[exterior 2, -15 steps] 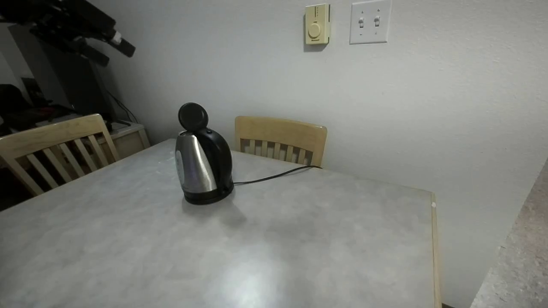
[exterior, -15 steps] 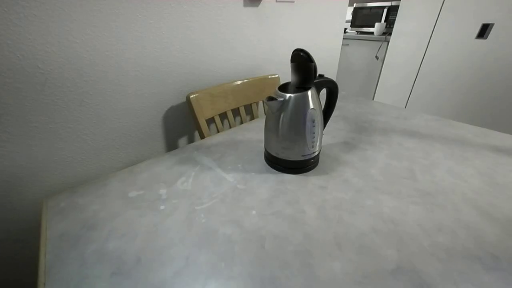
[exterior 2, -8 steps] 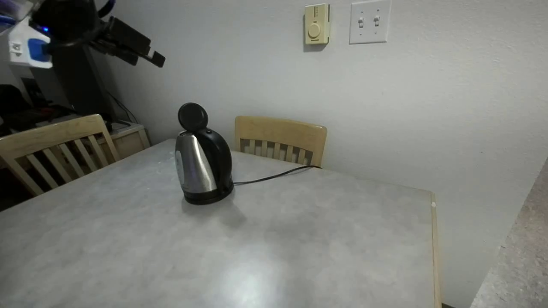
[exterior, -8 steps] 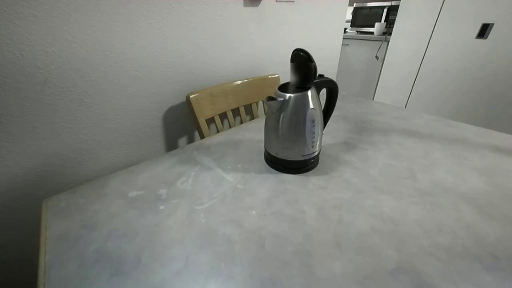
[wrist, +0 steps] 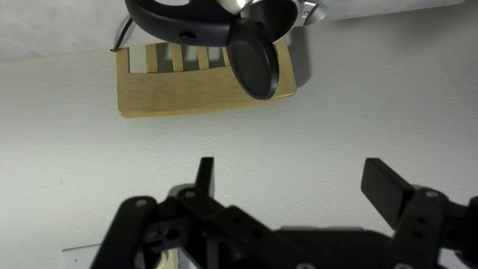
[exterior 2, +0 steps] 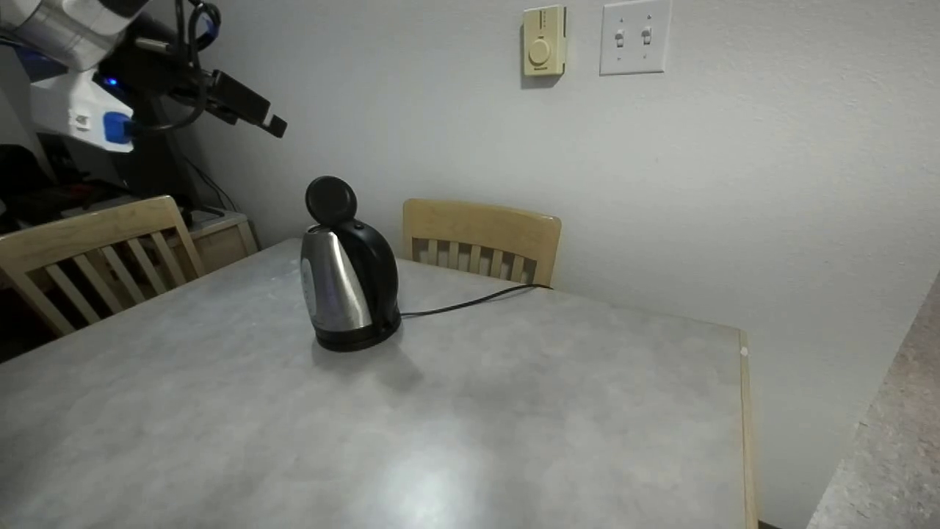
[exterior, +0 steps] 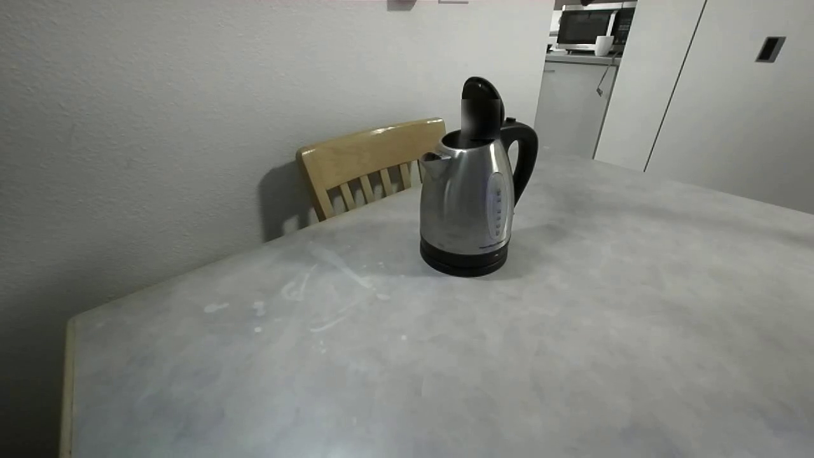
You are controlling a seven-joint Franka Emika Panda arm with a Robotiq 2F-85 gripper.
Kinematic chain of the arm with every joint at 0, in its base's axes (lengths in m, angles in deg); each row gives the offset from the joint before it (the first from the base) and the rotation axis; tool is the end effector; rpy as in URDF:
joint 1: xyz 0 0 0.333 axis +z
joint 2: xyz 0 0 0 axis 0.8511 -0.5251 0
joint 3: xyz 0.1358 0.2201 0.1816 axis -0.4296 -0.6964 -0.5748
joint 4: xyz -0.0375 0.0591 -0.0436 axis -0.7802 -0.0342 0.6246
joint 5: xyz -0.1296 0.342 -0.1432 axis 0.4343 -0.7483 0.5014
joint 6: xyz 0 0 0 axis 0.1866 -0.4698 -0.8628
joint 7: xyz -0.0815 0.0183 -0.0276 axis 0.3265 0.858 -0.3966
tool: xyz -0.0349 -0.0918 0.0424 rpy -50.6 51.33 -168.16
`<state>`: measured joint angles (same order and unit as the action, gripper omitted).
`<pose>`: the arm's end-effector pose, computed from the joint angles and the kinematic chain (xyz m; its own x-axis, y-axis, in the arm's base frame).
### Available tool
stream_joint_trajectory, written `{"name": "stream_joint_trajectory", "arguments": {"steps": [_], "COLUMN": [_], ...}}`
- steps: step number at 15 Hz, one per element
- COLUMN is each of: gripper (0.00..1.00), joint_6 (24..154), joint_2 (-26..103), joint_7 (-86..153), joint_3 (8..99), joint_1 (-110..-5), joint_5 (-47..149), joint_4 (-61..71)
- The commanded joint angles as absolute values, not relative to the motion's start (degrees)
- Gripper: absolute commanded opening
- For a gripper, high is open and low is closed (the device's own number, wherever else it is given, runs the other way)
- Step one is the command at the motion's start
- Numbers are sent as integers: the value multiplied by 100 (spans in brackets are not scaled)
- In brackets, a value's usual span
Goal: Close the lid on the electric kettle
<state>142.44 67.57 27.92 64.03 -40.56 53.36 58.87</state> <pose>0.4838 0.0349 0.4610 0.5923 -0.0934 0.8003 0.0244 -0.9907 -0.1337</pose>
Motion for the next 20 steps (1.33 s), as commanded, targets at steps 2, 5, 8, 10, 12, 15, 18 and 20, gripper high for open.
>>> {"name": "stream_joint_trajectory", "arguments": {"steps": [2,5,8,10,12,15,18,20], "gripper": [100,100,100,100,100,100,100,100], "joint_6": [14471,14625,14389,14184,13611,12220,10838,10303], "joint_2": [6548,6393,6338,6373,6505,6749,6844,6930], "joint_7": [2794,2781,2856,2892,2814,2293,2057,2039], "joint_3": [6625,6235,5768,5425,5026,4526,4384,4421], "joint_1": [-4026,-4733,-5437,-5915,-6454,-7046,-6927,-6698], "joint_5": [5317,5265,5017,5025,5145,5760,5984,5997], "joint_4": [5702,5574,5477,5445,5427,5323,5120,4973]}}
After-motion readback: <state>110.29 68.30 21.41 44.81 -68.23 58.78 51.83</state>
